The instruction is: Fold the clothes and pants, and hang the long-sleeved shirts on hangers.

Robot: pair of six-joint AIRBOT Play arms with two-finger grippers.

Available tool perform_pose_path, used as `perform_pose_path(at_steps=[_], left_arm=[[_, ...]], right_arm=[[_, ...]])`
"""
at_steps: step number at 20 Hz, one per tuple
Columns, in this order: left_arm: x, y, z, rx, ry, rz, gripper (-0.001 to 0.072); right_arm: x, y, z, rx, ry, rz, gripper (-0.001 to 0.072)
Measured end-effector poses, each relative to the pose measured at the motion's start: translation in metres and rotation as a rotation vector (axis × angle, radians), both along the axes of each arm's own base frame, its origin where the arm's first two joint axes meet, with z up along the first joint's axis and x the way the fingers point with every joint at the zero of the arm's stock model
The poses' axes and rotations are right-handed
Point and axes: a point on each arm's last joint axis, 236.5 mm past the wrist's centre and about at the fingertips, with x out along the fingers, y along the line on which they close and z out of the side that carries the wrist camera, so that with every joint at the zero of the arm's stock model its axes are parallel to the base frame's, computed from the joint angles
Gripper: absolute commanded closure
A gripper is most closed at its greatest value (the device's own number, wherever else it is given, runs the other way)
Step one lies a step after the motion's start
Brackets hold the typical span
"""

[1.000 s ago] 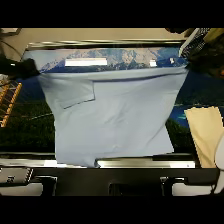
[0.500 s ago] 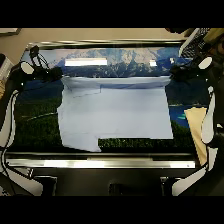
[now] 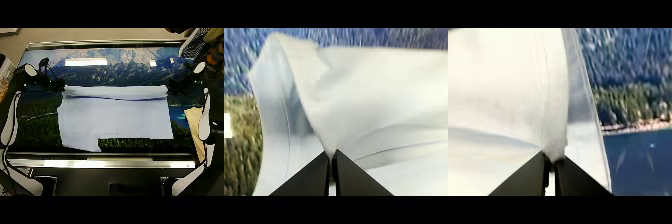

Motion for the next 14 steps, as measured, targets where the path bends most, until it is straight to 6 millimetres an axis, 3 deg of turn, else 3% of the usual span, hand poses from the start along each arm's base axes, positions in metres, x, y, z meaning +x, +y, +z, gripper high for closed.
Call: perform_pose_path(at_steps=[6, 12, 13, 14], left_arm=[[-0.039, -0.002, -0.026, 0.000, 0.188, -0.050, 0.0694], [-0.053, -0.004, -0.044, -0.005, 0.274, -0.067, 0.0687], [-0.054, -0.005, -0.046, -0.005, 0.278, -0.068, 0.0595], [-0.055, -0.005, -0.047, -0.005, 0.283, -0.071, 0.0414]], right_arm=[[-0.023, 0.001, -0.015, 0.005, 0.115, 0.021, 0.0673], [-0.031, -0.001, -0.027, -0.001, 0.166, 0.026, 0.0662], [-0.033, -0.001, -0.030, 0.001, 0.177, 0.028, 0.0596], [-0.035, -0.001, -0.033, 0.002, 0.189, 0.029, 0.0466]])
